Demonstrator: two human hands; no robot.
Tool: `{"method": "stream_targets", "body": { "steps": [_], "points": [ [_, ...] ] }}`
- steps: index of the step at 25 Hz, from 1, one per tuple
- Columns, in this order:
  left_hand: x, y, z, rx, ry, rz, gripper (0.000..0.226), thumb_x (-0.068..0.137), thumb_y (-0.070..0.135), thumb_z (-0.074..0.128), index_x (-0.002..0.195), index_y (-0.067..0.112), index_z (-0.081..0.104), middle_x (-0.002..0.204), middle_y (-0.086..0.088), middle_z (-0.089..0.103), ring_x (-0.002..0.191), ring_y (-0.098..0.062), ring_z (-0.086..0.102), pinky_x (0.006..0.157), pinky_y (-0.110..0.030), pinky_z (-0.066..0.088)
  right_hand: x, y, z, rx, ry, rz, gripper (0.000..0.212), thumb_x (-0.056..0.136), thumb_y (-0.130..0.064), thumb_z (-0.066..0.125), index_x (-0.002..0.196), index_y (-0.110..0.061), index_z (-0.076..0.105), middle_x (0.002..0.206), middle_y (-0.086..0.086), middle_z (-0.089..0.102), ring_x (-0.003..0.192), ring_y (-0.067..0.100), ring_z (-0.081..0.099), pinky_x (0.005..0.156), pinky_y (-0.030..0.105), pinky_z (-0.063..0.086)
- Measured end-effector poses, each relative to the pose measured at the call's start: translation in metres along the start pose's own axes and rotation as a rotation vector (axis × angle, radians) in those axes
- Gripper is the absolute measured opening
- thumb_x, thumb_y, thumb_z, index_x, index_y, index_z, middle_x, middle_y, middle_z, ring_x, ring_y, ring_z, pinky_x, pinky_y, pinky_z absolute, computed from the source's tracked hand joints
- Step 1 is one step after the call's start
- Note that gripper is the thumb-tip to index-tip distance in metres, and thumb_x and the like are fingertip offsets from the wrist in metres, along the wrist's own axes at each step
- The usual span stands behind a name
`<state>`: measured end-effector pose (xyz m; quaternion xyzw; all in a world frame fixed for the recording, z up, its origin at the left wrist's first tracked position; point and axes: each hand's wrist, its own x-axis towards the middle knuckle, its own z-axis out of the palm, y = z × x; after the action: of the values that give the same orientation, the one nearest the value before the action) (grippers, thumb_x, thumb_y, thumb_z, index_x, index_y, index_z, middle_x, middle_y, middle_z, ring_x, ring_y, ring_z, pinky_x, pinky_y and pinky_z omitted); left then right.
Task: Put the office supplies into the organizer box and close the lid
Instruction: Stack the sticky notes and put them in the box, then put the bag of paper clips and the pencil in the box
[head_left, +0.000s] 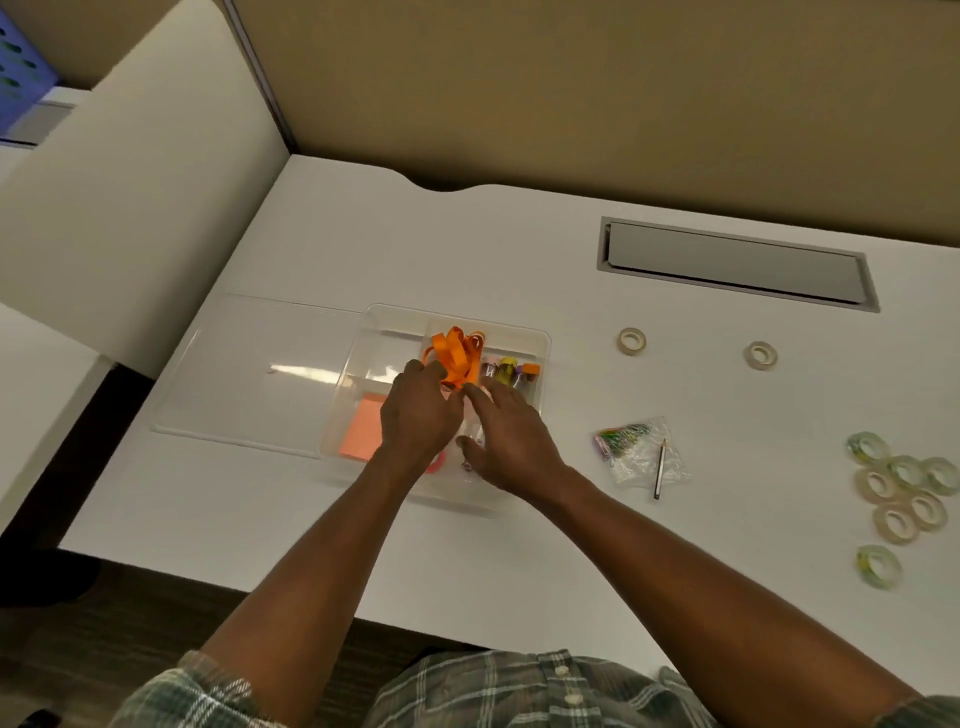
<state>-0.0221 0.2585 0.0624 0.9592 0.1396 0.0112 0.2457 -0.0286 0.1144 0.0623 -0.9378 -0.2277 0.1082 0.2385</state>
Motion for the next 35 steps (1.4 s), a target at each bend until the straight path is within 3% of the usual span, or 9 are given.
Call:
{"method": "stream_targets", "body": {
  "steps": [8,13,16,19,21,23,26,30,35],
  "points": [
    [-0.022,0.102,0.048,-0.042,-0.079,0.334,0.036,0.086,0.033,0.065,0.115,0.012,0.063,0.11,-0.011,0.061,0.106,-0.028,0.055,0.087,-0.037,0.046,-0.072,0.113,-0.044,-0.052,0.159,0.353,0.047,0.09,-0.035,0.063,0.133,-0.019,0.057,0.142,0.01,0.046,0.125,0.03,0.05,0.096,0.042,0.049],
    [-0.049,0.138,0.096,-0.002,-0.461,0.421,0.05,0.088,0.039,0.065,0.132,0.019,0.053,0.119,-0.008,0.053,0.111,-0.027,0.055,0.09,-0.035,0.047,-0.122,0.175,-0.043,-0.061,-0.135,0.662,0.05,0.09,-0.043,0.06,0.136,-0.026,0.052,0.127,0.014,0.046,0.111,0.036,0.059,0.093,0.04,0.05],
    [-0.065,0.141,0.125,0.113,-0.693,0.308,0.071,0.086,0.044,0.067,0.147,0.022,0.038,0.152,-0.015,0.028,0.134,-0.033,0.04,0.108,-0.04,0.039,-0.133,0.191,-0.043,-0.003,-0.173,0.632,0.044,0.091,-0.039,0.06,0.131,-0.021,0.057,0.125,0.012,0.049,0.112,0.032,0.059,0.093,0.037,0.048],
    [-0.073,0.142,0.142,0.183,-0.706,0.291,0.071,0.086,0.046,0.066,0.148,0.024,0.038,0.163,-0.014,0.0,0.143,-0.035,0.022,0.112,-0.044,0.034,-0.139,0.2,-0.046,0.013,-0.116,0.58,0.031,0.091,-0.031,0.06,0.117,-0.016,0.064,0.118,0.011,0.055,0.107,0.031,0.061,0.089,0.036,0.048],
    [-0.073,0.145,0.147,0.164,-0.663,0.252,0.063,0.085,0.044,0.066,0.141,0.022,0.047,0.156,-0.016,0.017,0.138,-0.035,0.03,0.108,-0.044,0.04,-0.143,0.203,-0.048,0.012,-0.087,0.58,0.023,0.092,-0.028,0.059,0.109,-0.013,0.065,0.114,0.011,0.056,0.103,0.032,0.061,0.087,0.036,0.05],
    [-0.074,0.148,0.15,0.174,-0.597,0.247,0.049,0.085,0.042,0.065,0.127,0.02,0.057,0.133,-0.012,0.037,0.121,-0.031,0.044,0.095,-0.042,0.047,-0.147,0.207,-0.05,-0.001,-0.068,0.602,0.02,0.093,-0.025,0.059,0.107,-0.012,0.062,0.113,0.011,0.055,0.102,0.032,0.061,0.086,0.037,0.051],
    [-0.079,0.15,0.152,0.188,-0.51,0.219,0.031,0.087,0.037,0.06,0.111,0.016,0.061,0.114,-0.01,0.045,0.107,-0.03,0.051,0.081,-0.04,0.047,-0.153,0.214,-0.053,-0.05,-0.078,0.613,0.02,0.096,-0.019,0.053,0.114,-0.01,0.055,0.114,0.013,0.055,0.103,0.033,0.061,0.086,0.039,0.052],
    [-0.085,0.15,0.157,0.178,-0.417,0.041,0.052,0.088,0.043,0.061,0.122,0.008,0.045,0.116,-0.013,0.05,0.107,-0.033,0.055,0.082,-0.042,0.048,-0.154,0.22,-0.054,0.007,-0.039,0.669,0.025,0.092,-0.007,0.043,0.116,-0.008,0.047,0.109,0.015,0.058,0.099,0.037,0.061,0.082,0.04,0.049],
    [-0.084,0.156,0.166,0.116,-0.447,-0.08,0.058,0.081,0.04,0.071,0.119,0.006,0.044,0.115,-0.015,0.057,0.108,-0.034,0.059,0.086,-0.042,0.049,-0.145,0.229,-0.055,0.338,0.056,0.848,0.039,0.082,-0.01,0.057,0.12,-0.007,0.049,0.107,0.015,0.064,0.099,0.037,0.063,0.084,0.038,0.052]
  ]
}}
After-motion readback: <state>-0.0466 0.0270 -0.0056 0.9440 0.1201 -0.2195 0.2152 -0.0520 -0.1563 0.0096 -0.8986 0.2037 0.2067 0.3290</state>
